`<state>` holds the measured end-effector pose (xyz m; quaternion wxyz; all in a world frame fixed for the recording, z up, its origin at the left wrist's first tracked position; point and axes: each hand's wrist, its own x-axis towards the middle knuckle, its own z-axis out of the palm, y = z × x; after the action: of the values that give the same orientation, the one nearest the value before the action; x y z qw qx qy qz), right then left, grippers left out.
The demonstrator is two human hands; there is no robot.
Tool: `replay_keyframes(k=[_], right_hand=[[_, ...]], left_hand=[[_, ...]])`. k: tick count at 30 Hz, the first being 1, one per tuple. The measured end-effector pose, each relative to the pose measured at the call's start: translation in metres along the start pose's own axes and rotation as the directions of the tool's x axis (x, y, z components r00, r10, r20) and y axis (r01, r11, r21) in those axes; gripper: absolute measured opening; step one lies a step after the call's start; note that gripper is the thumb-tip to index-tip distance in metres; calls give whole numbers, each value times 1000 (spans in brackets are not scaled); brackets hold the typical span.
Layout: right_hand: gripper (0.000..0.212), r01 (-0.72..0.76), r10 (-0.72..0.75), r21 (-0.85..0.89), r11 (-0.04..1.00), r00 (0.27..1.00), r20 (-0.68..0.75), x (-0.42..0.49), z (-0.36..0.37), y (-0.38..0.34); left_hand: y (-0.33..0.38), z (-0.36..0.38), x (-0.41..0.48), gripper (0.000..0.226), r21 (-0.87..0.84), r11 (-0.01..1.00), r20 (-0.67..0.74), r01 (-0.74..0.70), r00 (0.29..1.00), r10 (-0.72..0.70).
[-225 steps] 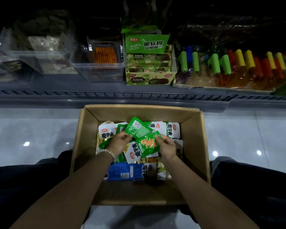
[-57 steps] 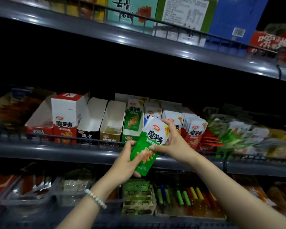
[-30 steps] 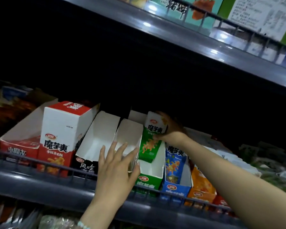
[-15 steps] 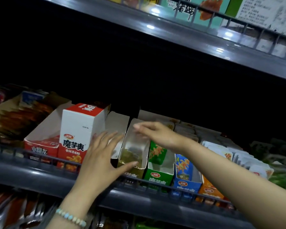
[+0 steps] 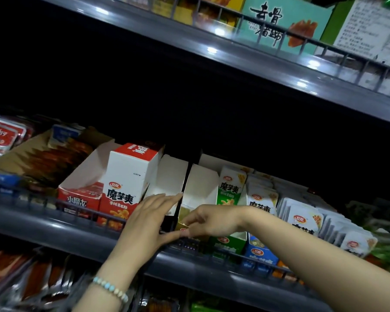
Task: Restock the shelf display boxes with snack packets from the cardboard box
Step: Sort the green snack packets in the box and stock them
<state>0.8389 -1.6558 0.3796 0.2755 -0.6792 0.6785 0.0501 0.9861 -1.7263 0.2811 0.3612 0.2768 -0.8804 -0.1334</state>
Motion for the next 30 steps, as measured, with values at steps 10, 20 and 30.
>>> replay_keyframes(k=[10, 20, 30], right_hand=[[25, -70, 65, -123, 990, 997, -46, 9, 13, 0], [22, -45, 44, 7, 999, 999, 14, 5, -1, 1], [98, -159, 238, 458, 875, 964, -121, 39, -45, 10]], left_hand=[[-3, 3, -1, 72, 19, 1000, -18, -1, 1000, 2], [-6, 5, -1, 72, 11, 1000, -19, -3, 1000, 3], [-4, 5, -1, 78, 0, 1000, -20, 14, 1000, -14]])
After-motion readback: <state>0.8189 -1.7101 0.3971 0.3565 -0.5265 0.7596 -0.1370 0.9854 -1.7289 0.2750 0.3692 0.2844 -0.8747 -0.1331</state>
